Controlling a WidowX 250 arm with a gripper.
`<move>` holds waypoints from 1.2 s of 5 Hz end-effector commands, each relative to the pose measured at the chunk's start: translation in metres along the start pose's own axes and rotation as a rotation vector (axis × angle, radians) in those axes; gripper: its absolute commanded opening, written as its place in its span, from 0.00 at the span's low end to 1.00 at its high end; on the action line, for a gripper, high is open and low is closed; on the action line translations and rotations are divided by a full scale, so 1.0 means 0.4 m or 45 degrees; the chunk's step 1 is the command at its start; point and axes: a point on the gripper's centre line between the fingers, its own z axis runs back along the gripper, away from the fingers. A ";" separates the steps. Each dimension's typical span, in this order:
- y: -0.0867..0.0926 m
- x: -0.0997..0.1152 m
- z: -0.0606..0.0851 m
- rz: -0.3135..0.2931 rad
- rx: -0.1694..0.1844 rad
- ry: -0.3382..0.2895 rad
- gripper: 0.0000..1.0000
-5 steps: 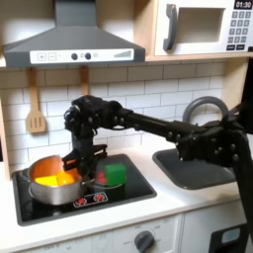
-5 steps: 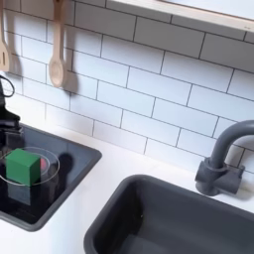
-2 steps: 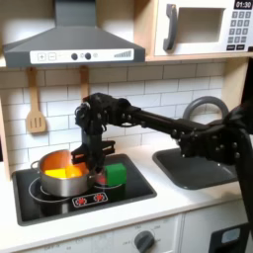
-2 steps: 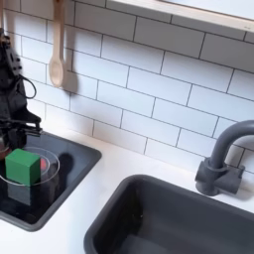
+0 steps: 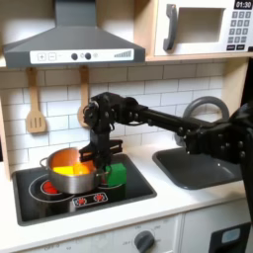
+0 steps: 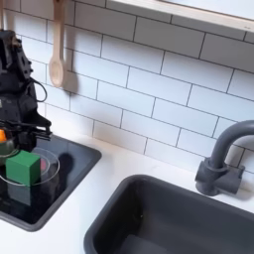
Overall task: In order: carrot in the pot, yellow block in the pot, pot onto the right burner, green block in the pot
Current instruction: 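Slide the pot onto the right burner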
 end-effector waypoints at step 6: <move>-0.093 -0.029 0.004 -0.079 -0.047 0.022 0.00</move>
